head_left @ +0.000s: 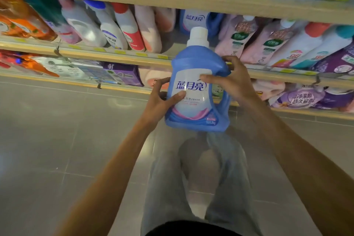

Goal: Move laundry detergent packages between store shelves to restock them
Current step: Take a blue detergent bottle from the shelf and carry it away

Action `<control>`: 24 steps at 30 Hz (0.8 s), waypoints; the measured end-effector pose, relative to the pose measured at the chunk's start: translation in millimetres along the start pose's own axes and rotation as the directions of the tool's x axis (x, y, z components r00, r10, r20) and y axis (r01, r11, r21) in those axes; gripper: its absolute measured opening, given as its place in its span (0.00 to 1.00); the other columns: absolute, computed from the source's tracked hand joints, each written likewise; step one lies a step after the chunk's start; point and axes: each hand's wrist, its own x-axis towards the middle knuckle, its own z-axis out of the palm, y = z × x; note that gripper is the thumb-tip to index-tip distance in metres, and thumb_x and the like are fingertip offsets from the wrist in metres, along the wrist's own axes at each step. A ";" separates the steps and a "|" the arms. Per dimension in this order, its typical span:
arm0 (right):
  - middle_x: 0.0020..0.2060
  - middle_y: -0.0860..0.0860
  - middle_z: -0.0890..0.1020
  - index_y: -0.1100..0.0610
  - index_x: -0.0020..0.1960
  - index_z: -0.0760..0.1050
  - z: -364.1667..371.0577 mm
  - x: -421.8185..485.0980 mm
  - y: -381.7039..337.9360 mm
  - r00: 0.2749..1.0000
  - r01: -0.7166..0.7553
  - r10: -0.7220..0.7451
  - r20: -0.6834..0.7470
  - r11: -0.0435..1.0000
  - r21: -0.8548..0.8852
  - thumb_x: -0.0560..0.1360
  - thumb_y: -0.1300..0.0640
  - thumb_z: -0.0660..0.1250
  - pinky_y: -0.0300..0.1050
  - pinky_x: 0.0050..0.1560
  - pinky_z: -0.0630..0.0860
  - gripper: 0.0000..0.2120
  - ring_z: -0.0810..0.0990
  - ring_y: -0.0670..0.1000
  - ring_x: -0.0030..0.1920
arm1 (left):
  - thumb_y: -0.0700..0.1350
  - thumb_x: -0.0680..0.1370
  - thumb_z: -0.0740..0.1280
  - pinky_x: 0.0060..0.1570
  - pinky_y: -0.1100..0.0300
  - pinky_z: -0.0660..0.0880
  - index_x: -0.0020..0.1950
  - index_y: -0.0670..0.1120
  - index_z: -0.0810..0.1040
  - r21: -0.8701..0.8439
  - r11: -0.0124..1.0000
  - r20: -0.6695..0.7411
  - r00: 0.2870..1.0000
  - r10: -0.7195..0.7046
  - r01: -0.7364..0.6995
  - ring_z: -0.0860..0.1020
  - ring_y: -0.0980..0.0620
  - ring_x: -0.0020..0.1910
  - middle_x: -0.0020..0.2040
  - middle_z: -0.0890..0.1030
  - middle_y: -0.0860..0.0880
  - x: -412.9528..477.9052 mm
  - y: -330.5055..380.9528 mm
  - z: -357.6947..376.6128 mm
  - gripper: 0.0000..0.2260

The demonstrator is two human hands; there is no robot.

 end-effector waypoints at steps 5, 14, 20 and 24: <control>0.50 0.40 0.81 0.54 0.64 0.75 19.6 69.0 31.7 0.994 0.088 -0.088 -0.062 0.996 -0.004 0.58 0.49 0.85 0.34 0.52 0.78 0.38 0.80 0.36 0.48 | 0.49 0.72 0.78 0.52 0.48 0.83 0.70 0.48 0.69 0.010 0.996 0.028 0.996 0.085 -0.085 0.85 0.47 0.54 0.56 0.85 0.44 82.6 -32.3 0.1 0.30; 0.59 0.51 0.80 0.56 0.67 0.74 48.7 158.4 55.6 0.891 0.392 -0.400 -0.216 0.917 -0.080 0.56 0.37 0.81 0.44 0.62 0.76 0.45 0.80 0.48 0.58 | 0.45 0.72 0.78 0.50 0.56 0.82 0.69 0.41 0.69 0.054 0.911 0.047 0.912 0.408 -0.410 0.83 0.51 0.56 0.59 0.84 0.47 195.5 -38.6 -8.4 0.30; 0.60 0.52 0.80 0.57 0.69 0.73 57.8 203.9 63.3 0.747 0.580 -0.597 -0.293 0.800 -0.152 0.57 0.34 0.78 0.41 0.63 0.74 0.48 0.79 0.48 0.60 | 0.48 0.69 0.77 0.58 0.50 0.79 0.65 0.43 0.71 0.040 0.780 0.049 0.781 0.622 -0.624 0.81 0.48 0.59 0.63 0.81 0.40 252.5 -42.3 -14.2 0.29; 0.61 0.53 0.79 0.58 0.71 0.72 54.8 221.1 54.3 0.685 0.632 -0.656 -0.318 0.752 -0.188 0.55 0.31 0.76 0.44 0.63 0.74 0.51 0.79 0.49 0.61 | 0.46 0.72 0.75 0.55 0.55 0.80 0.63 0.44 0.70 0.033 0.718 0.031 0.719 0.694 -0.695 0.82 0.53 0.57 0.58 0.83 0.51 268.6 -34.6 -8.5 0.24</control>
